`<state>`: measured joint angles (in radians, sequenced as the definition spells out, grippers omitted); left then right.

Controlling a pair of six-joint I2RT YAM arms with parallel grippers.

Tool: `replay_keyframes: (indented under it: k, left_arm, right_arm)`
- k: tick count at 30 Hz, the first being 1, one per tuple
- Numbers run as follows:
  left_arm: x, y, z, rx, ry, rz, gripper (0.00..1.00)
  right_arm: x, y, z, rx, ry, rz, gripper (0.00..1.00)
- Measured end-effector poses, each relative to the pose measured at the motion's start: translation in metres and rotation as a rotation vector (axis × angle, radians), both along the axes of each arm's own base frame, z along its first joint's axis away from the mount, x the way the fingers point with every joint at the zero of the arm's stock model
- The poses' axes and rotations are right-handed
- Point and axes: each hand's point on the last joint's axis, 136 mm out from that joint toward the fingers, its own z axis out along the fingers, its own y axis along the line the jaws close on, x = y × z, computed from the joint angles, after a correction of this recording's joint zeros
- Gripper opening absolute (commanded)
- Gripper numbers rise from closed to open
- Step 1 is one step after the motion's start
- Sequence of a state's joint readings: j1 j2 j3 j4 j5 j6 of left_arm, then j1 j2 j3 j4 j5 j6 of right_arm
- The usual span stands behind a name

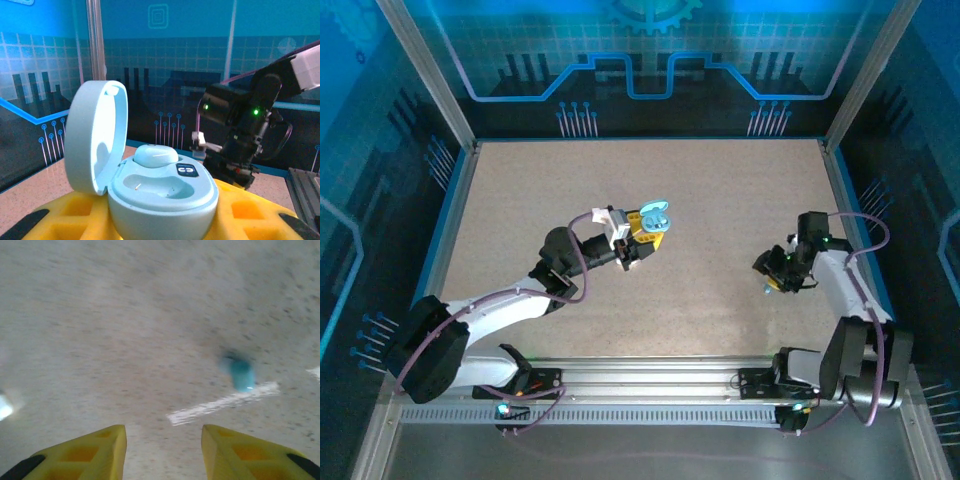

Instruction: Insert the wireless bluetooth earbuds into the charging case

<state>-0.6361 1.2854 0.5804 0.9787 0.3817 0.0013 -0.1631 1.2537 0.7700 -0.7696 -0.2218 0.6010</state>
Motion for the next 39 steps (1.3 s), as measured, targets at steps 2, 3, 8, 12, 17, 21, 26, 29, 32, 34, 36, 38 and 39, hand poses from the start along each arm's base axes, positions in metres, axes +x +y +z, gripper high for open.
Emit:
replay_keyframes:
  k: [2,3,8,12,17,21,26,29,32,34,36,38,39]
  left_arm:
    - [0.0,0.0,0.0,0.0,0.0,0.0,0.31]
    - [0.0,0.0,0.0,0.0,0.0,0.0,0.31]
    - [0.0,0.0,0.001,-0.001,-0.002,0.0,0.31]
    - [-0.001,0.001,0.002,-0.002,-0.003,0.0,0.32]
    - [-0.001,0.001,0.002,-0.002,-0.003,0.0,0.32]
    - [0.0,0.001,0.002,-0.002,-0.003,0.003,0.32]
    - [0.0,0.001,0.002,-0.003,-0.002,0.003,0.32]
    - [0.0,0.001,0.002,-0.003,-0.002,0.003,0.32]
    - [0.0,0.001,0.002,-0.002,-0.003,0.003,0.32]
    - [0.0,0.001,0.001,-0.002,-0.002,0.003,0.31]
    - [0.0,0.001,0.002,-0.003,-0.003,0.004,0.32]
    - [0.001,0.002,0.002,-0.004,-0.002,0.012,0.32]
    - [0.001,0.003,0.004,-0.006,-0.005,0.017,0.32]
  right_arm:
    - [-0.004,-0.003,-0.011,-0.013,0.039,-0.005,0.45]
    - [-0.005,-0.004,-0.016,-0.019,0.053,-0.006,0.45]
    - [-0.003,-0.013,-0.029,-0.065,0.078,-0.011,0.46]
    - [-0.001,-0.02,-0.04,-0.1,0.106,-0.006,0.45]
    - [-0.001,-0.021,-0.055,-0.102,0.15,0.013,0.41]
    - [0.001,-0.022,-0.057,-0.106,0.156,0.025,0.37]
    - [0.006,-0.021,-0.058,-0.11,0.15,0.04,0.32]
    - [0.007,-0.02,-0.058,-0.116,0.153,0.059,0.3]
    - [0.011,-0.013,-0.058,-0.129,0.156,0.103,0.29]
    - [0.015,-0.005,-0.057,-0.133,0.149,0.142,0.29]
    - [0.02,0.007,-0.056,-0.136,0.14,0.197,0.29]
    - [0.024,0.018,-0.056,-0.14,0.138,0.255,0.29]
    - [0.027,0.026,-0.055,-0.141,0.135,0.288,0.29]
